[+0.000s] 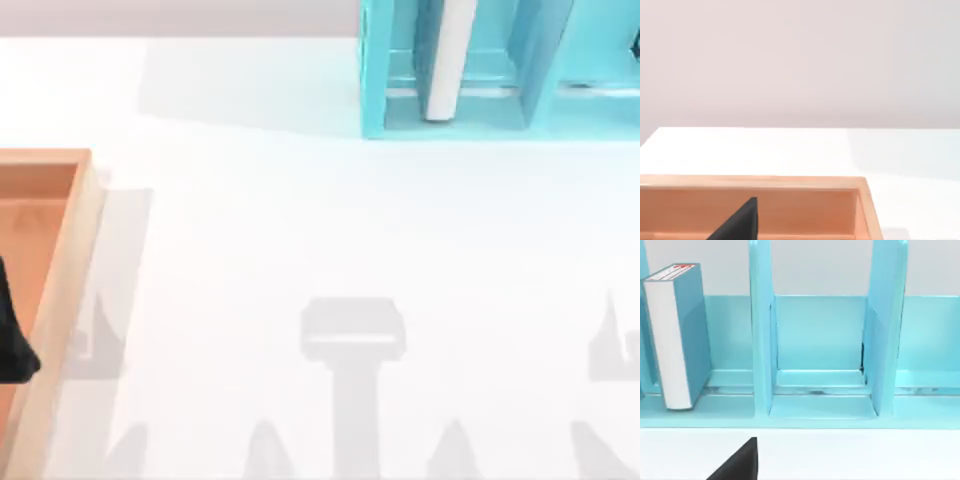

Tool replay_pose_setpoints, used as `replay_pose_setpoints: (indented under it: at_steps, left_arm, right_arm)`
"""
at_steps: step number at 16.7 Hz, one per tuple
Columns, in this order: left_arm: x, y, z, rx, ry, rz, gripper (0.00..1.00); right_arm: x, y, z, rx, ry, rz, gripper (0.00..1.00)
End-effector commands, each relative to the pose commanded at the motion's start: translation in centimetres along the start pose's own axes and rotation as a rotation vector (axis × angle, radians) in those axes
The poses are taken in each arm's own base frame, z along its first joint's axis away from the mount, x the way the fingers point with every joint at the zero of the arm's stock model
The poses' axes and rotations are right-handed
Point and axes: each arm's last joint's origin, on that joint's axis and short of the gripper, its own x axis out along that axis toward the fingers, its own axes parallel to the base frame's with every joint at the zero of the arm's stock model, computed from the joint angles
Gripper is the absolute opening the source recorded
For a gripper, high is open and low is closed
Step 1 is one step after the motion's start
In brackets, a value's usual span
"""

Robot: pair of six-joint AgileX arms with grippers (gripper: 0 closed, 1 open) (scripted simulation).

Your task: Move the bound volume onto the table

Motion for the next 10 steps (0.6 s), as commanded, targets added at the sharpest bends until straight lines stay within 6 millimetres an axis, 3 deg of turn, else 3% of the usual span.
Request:
replay_pose_setpoints:
  at_steps: [4,10]
  left_arm:
    - [0.0,0.0,0.0,0.000,0.000,0.000,1.00]
    - [0.0,0.0,0.0,0.000,0.000,0.000,1.00]
  right_arm:
    - [0.0,0.1,1.0,0.001,-0.027,-0.001,1.00]
    - [2.0,0.9,8.4,0.019,-0.180,-0.022,1.00]
